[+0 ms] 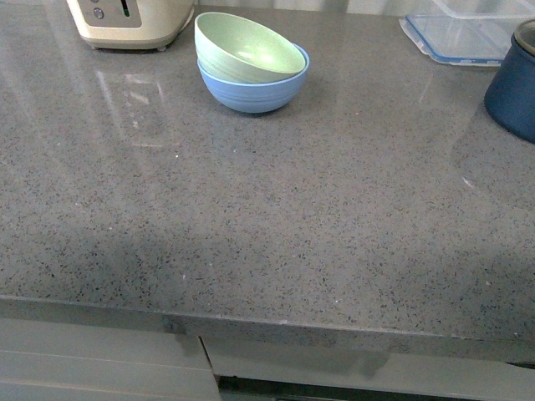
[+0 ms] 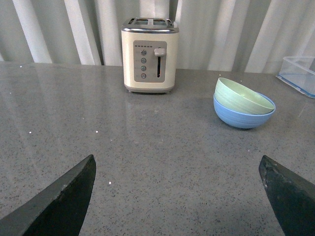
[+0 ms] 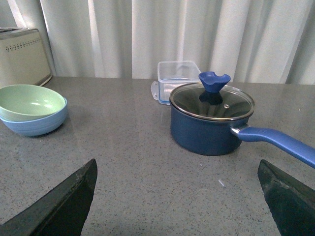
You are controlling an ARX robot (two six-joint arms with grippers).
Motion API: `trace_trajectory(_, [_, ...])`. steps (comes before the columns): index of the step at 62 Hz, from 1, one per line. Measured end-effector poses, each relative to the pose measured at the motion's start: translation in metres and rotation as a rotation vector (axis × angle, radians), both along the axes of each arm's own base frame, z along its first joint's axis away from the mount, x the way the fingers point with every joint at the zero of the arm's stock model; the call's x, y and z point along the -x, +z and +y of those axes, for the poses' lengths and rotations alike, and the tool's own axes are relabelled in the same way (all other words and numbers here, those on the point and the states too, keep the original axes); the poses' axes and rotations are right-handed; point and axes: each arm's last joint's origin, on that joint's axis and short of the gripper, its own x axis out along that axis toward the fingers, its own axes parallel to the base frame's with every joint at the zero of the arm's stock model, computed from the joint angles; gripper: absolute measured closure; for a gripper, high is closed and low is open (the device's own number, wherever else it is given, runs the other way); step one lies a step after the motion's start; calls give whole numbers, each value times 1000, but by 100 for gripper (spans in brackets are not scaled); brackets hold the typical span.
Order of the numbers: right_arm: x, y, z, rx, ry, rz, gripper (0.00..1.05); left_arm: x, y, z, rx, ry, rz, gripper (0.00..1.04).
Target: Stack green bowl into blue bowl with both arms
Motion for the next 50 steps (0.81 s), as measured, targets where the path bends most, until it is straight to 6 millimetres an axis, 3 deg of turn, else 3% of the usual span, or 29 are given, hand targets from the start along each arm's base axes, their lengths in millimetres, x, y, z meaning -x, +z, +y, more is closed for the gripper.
trace_trajectory(50, [0, 0, 0, -1, 0, 0, 10, 0, 0, 0, 0, 0, 0, 7])
